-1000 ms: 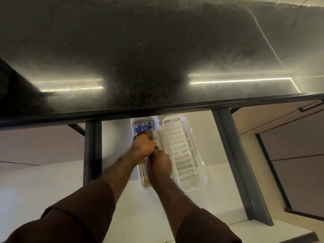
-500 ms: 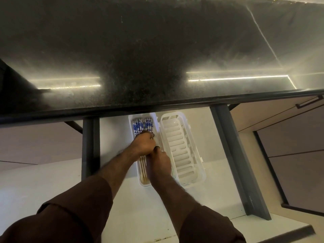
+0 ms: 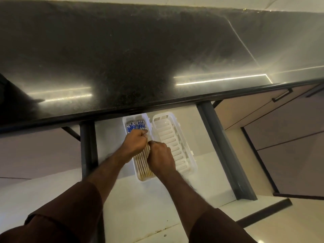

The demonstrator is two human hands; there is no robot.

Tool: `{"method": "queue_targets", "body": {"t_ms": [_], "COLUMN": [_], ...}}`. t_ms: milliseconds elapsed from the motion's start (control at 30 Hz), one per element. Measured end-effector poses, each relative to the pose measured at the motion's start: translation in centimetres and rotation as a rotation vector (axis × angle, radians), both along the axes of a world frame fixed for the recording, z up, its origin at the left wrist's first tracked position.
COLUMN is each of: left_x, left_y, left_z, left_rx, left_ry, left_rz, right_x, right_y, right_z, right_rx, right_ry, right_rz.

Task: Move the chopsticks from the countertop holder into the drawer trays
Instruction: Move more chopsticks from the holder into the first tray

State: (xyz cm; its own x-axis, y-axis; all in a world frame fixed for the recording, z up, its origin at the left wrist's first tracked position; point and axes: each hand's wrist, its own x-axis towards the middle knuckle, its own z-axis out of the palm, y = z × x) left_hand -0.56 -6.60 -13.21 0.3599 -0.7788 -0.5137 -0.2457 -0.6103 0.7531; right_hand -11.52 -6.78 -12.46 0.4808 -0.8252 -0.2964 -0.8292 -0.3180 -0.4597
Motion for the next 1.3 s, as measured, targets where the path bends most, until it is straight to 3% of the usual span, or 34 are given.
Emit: {"method": "queue_targets", "body": {"t_ms": [367,733,1033,1300], "left_x": [-1.1,-0.9,7.9,20.0], "left_y": [5.1,17.1,25.8,32.2], "left_z": [10.7,24.9,30.4,31.9], "left_rx": [-0.309,-0.666,-0.744,-0.766], "left_ry": [-0.065,-0.365,-0.43,-0.438], "left_rz": [0.08,0.169,0.267,0.291], "right_x": [-3.8,-3.7,5.4,17.4], "right_y": [1.8,10.2,16.6,22.0], "right_z": [12.2,25.0,30.6,31.9], "right_rx": [-0.186,-0.429,-0.508,-0.494], "right_ry": [-0.14,-0.434,-0.59,-0.666], "right_rz": [-0.088,0.016,0.14,0.115]}}
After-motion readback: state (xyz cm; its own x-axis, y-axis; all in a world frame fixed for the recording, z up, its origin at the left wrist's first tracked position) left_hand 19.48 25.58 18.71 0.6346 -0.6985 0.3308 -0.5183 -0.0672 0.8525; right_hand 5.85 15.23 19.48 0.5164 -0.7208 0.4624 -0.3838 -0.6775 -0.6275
